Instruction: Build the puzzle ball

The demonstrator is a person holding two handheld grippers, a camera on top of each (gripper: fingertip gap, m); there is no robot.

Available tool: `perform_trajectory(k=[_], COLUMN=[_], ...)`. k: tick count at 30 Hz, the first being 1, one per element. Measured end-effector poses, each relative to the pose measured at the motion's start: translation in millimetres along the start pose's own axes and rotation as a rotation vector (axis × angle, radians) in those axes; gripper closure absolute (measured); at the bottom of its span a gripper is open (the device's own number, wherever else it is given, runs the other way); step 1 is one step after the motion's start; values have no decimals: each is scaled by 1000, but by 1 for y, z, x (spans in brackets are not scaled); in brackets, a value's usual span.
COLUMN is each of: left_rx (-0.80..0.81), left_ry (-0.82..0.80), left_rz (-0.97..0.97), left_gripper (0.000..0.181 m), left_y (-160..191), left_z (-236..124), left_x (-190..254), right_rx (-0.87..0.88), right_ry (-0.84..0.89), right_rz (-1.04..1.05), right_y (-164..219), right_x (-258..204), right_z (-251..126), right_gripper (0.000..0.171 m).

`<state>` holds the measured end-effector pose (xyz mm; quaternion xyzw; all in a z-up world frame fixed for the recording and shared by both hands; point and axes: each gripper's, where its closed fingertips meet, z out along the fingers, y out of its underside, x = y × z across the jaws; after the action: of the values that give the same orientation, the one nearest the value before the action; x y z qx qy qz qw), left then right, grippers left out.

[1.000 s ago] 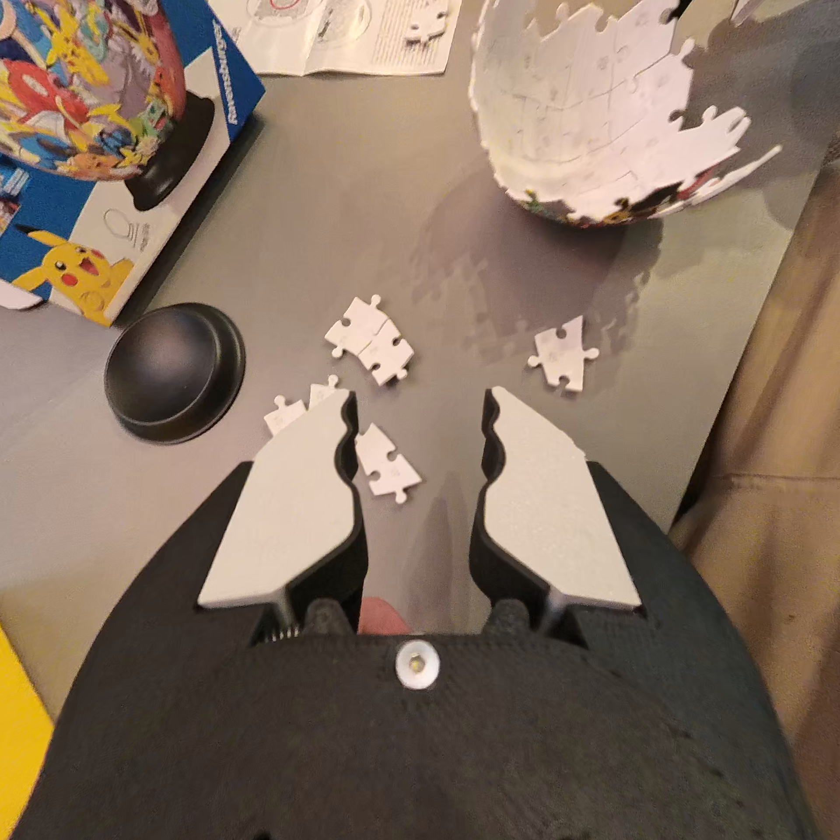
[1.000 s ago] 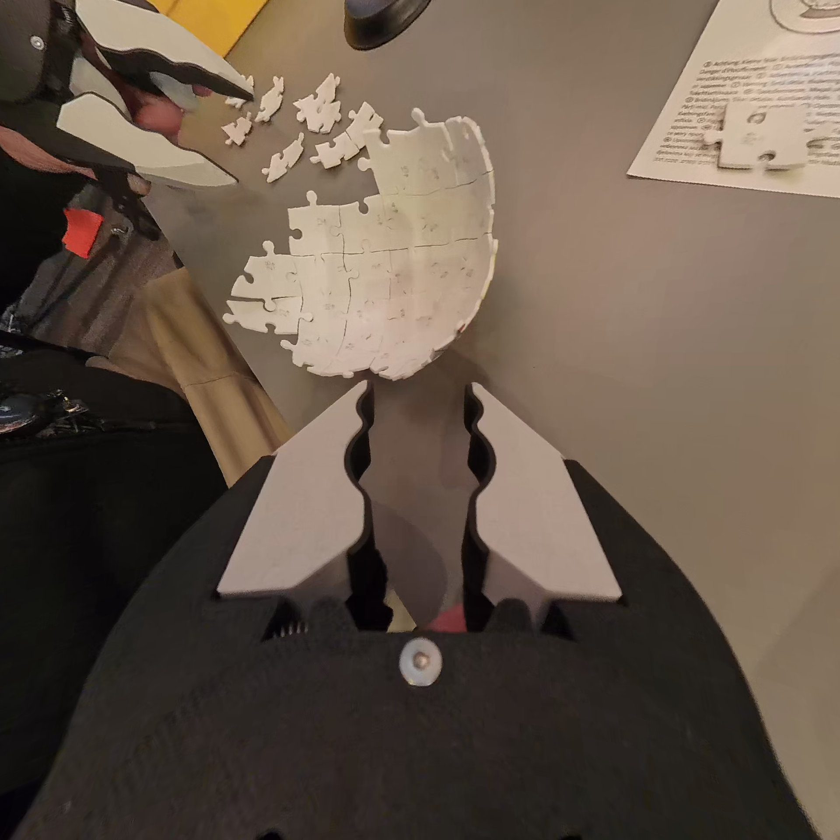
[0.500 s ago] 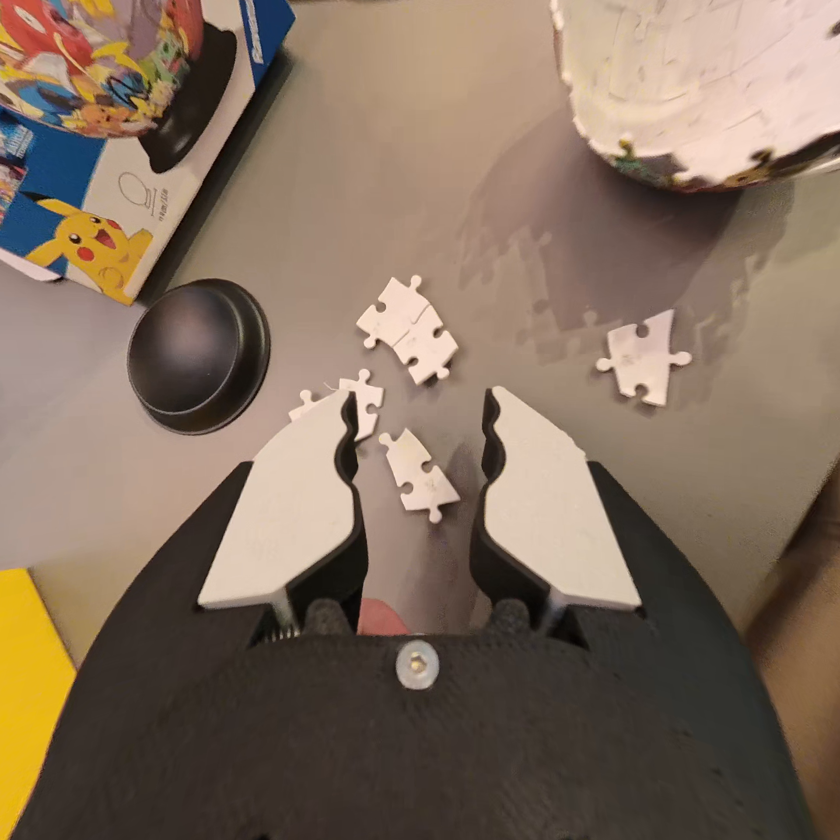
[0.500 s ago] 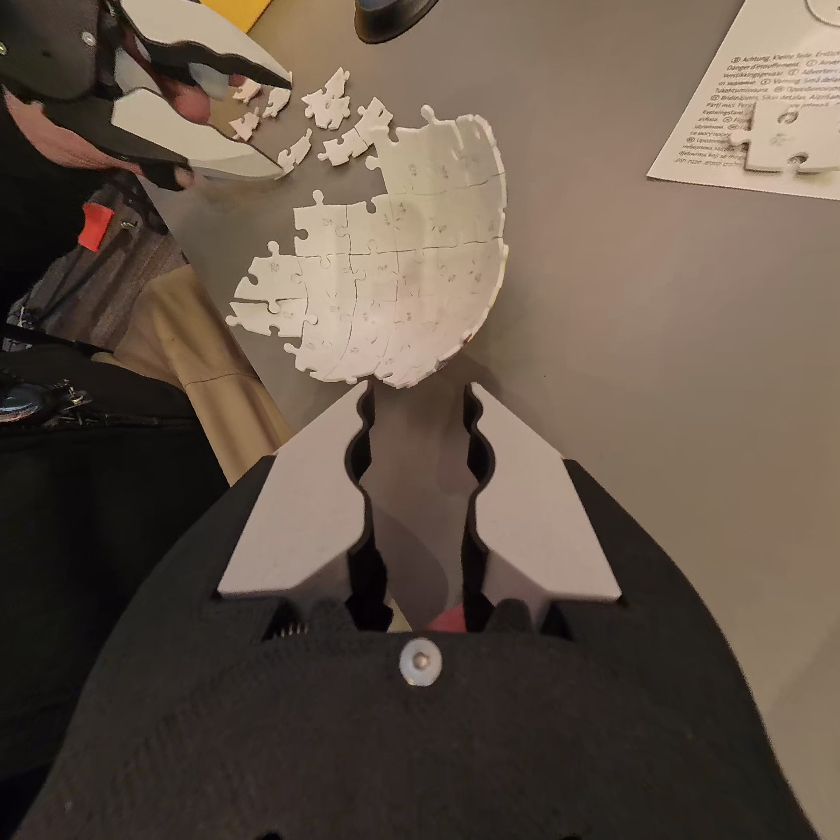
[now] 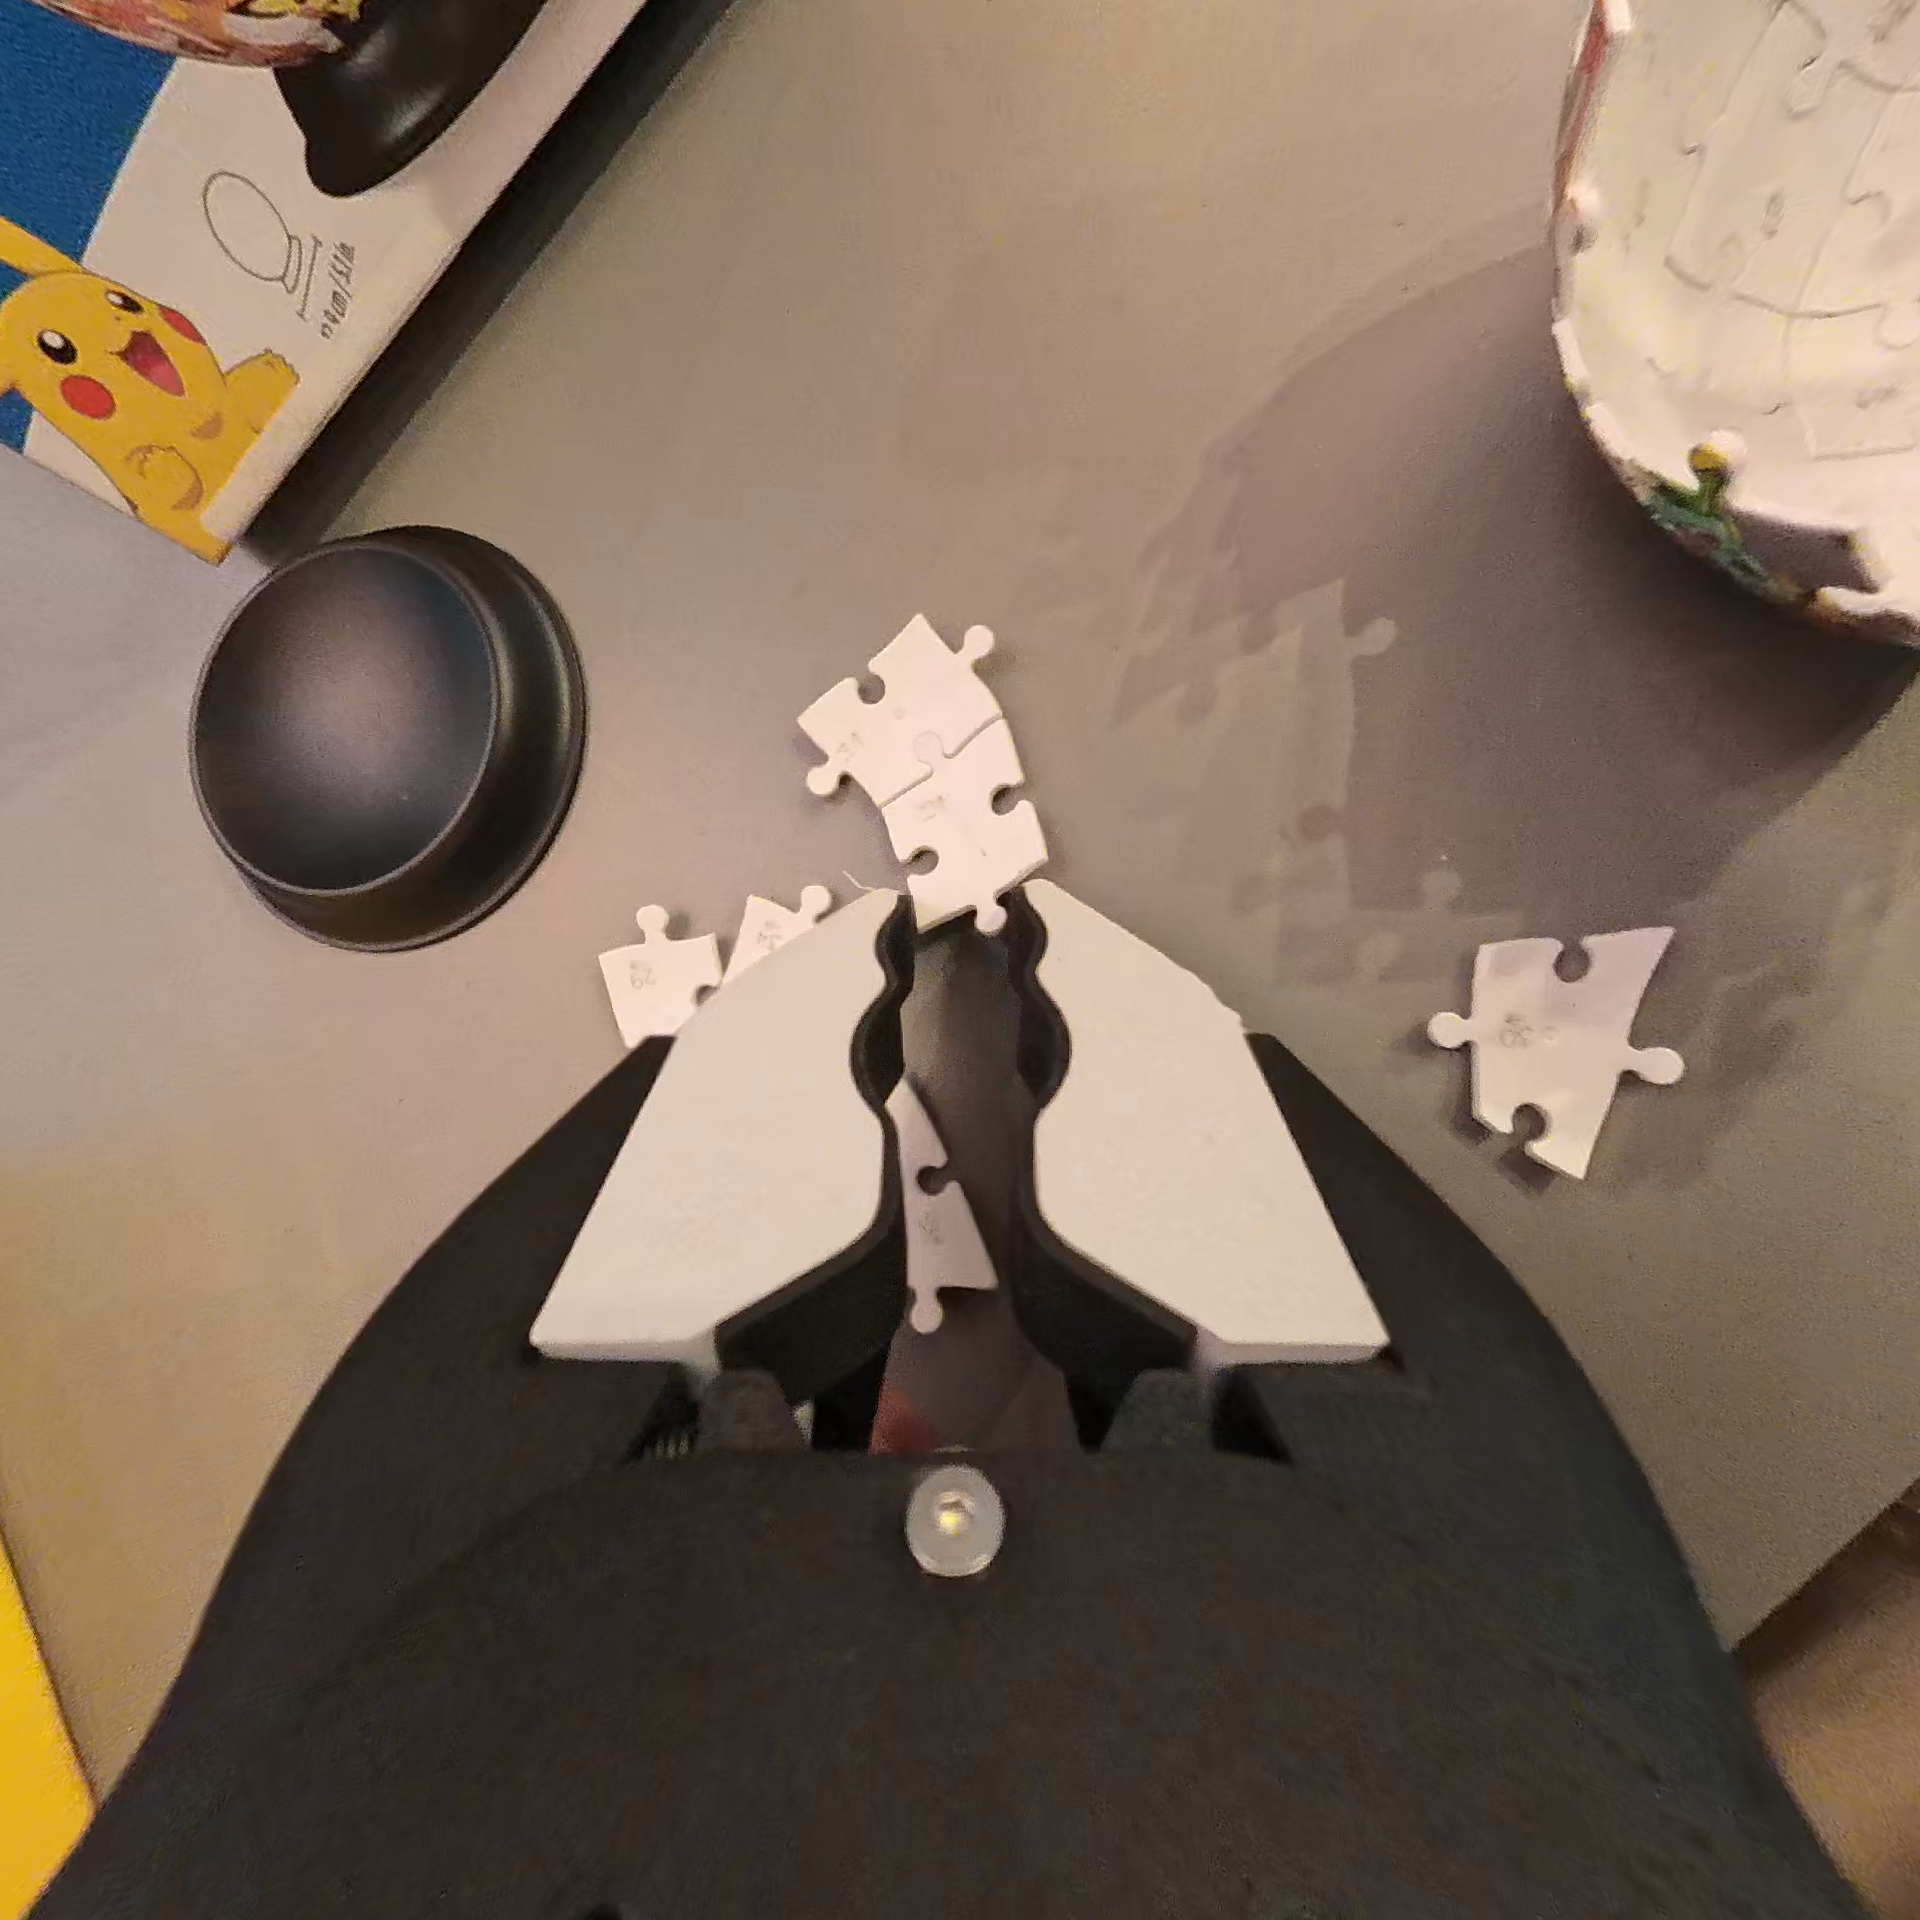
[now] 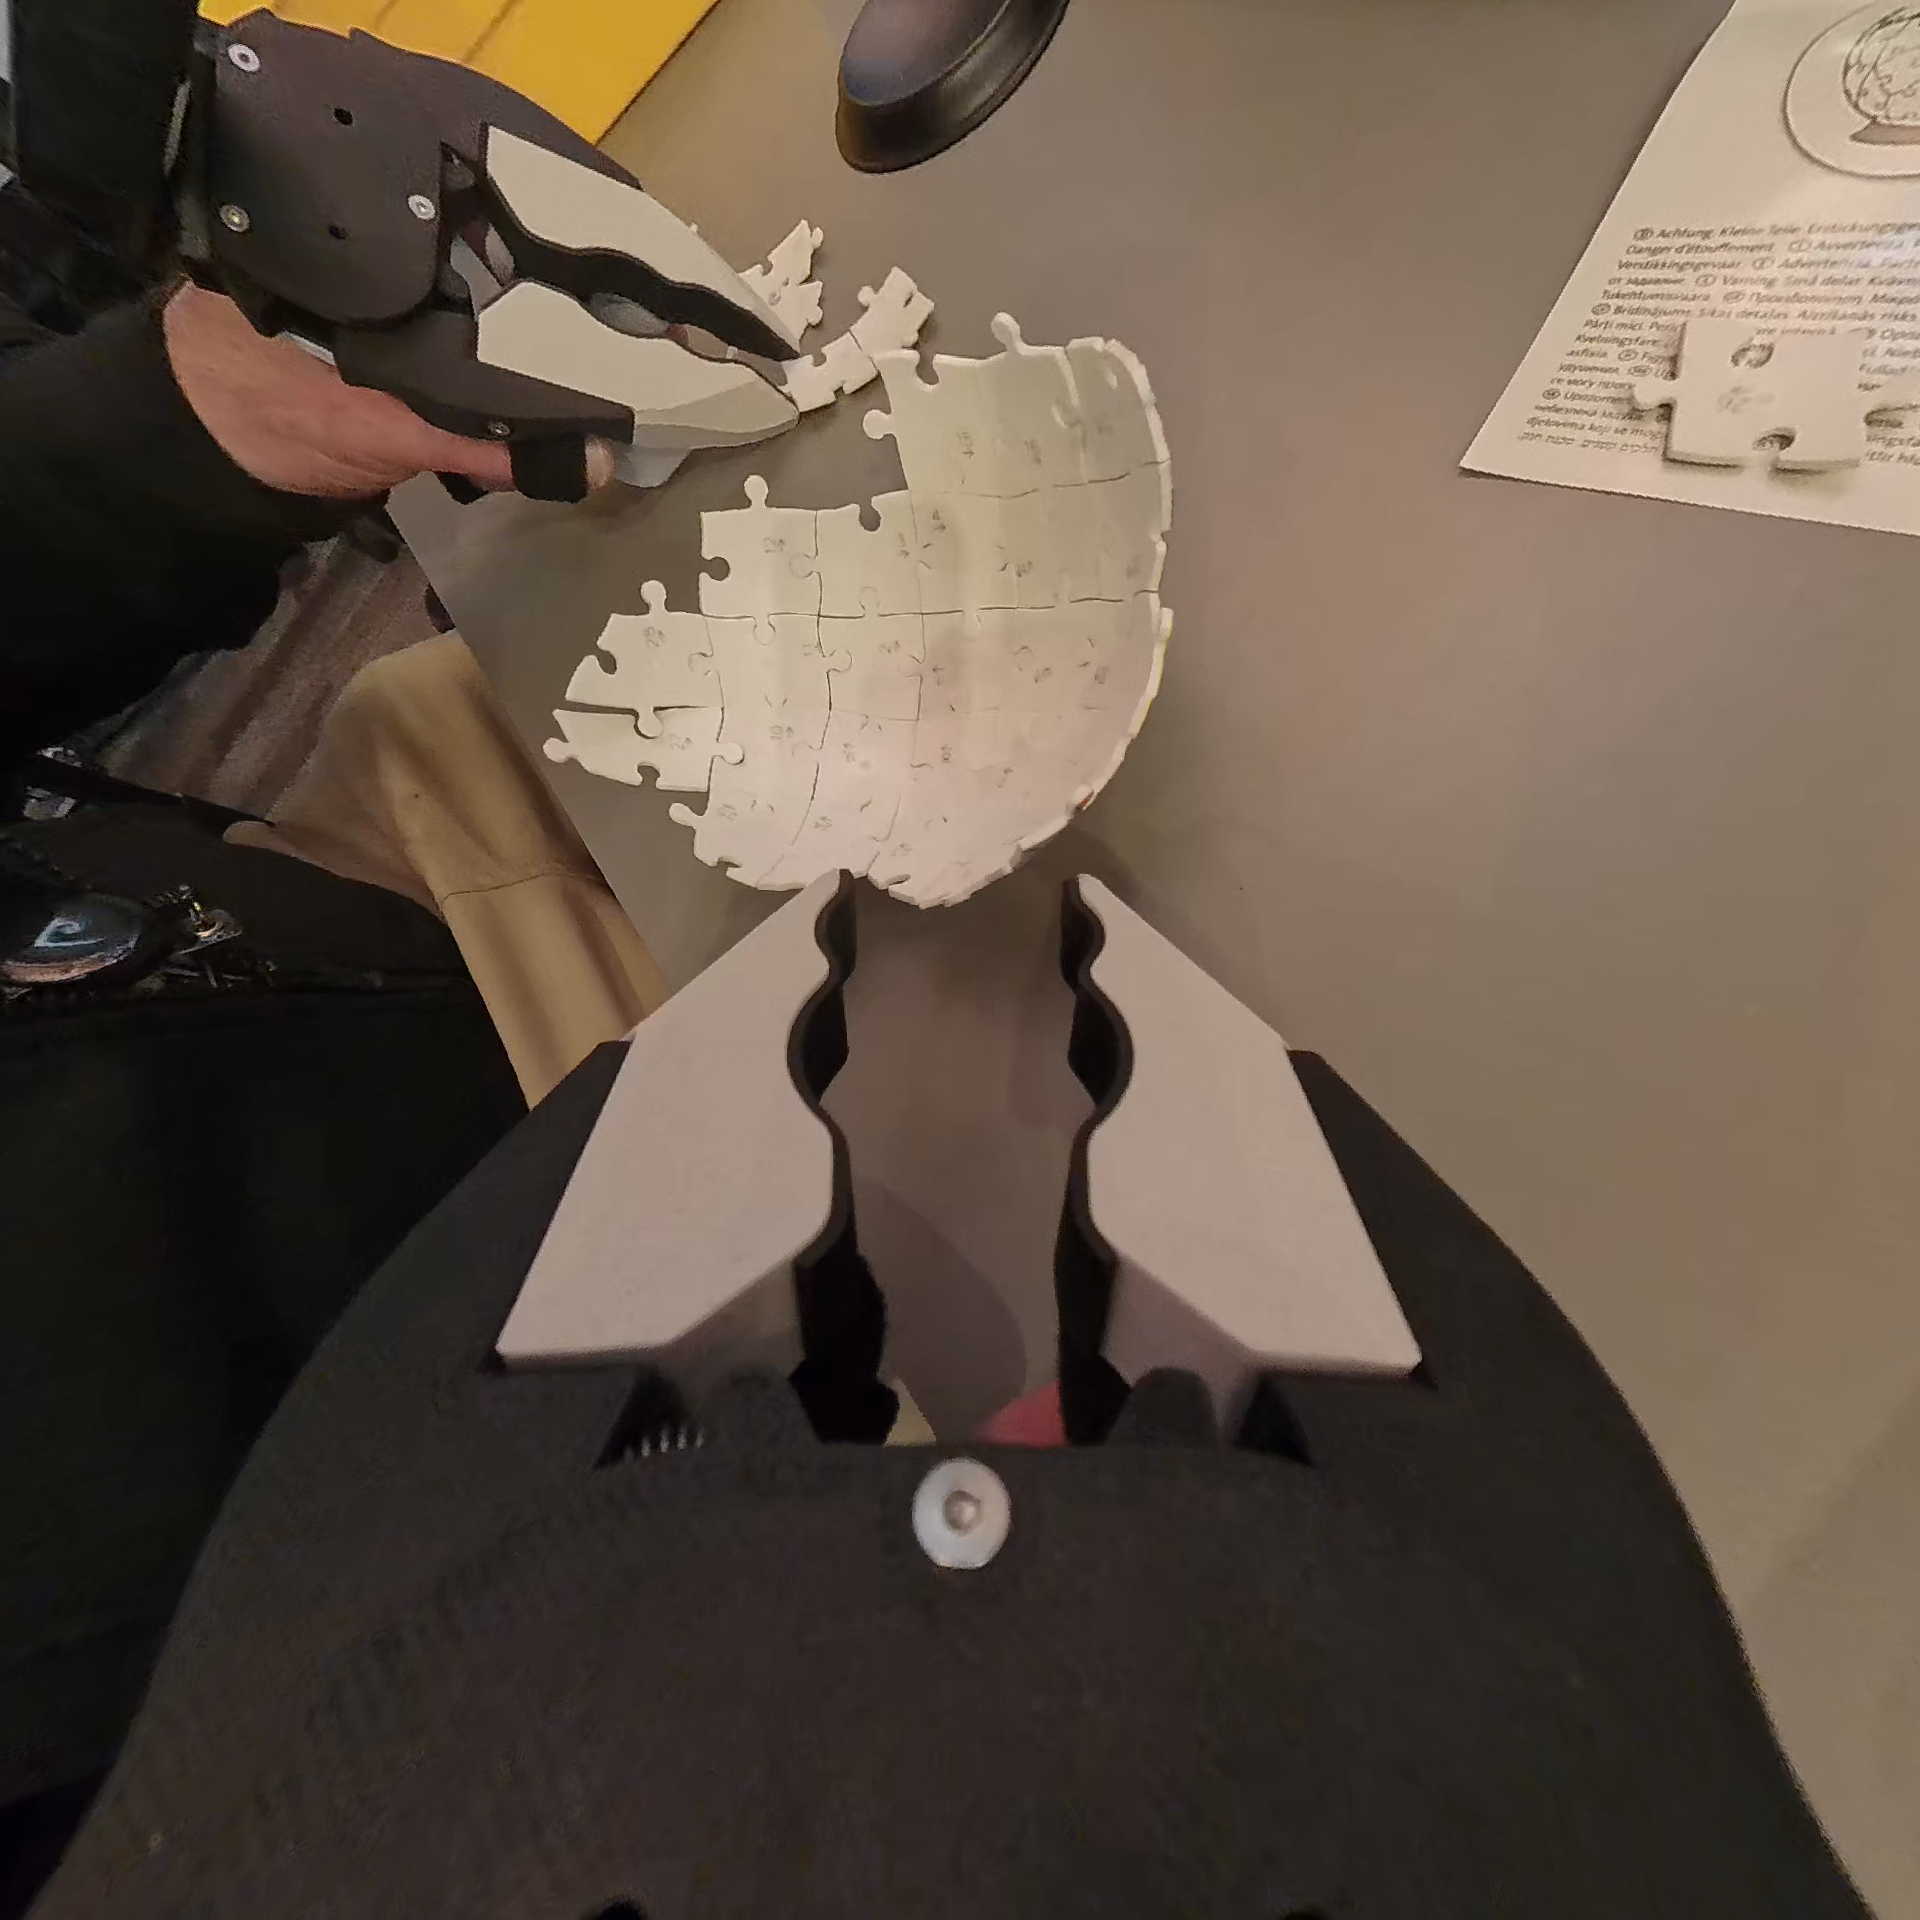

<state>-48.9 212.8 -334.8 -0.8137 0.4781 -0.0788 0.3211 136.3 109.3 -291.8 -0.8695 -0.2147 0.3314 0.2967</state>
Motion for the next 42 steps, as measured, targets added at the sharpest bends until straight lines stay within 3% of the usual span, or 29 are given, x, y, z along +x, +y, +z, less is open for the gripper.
perform_trajectory(k=[11, 16, 21, 31, 42], left_rx=[101, 181, 195, -34, -119], left_ry=[-1, 51, 100, 28, -27], left_rz=[72, 264, 443, 739, 799], left_gripper=[165, 165, 165, 165, 165], left_y=[-17, -45, -65, -61, -58], left_z=[-14, -40, -53, -47, -39], left_x=[-2, 20, 46, 58, 60], right_rx=[21, 67, 90, -106, -197], right_ry=[0, 56, 65, 39, 39], right_rz=[8, -26, -192, -329, -468], right_y=[-3, -16, -52, -60, -52], right_x=[2, 7, -20, -25, -32], right_z=[-6, -22, -28, 19, 52], right_gripper=[133, 133, 137, 138, 141])
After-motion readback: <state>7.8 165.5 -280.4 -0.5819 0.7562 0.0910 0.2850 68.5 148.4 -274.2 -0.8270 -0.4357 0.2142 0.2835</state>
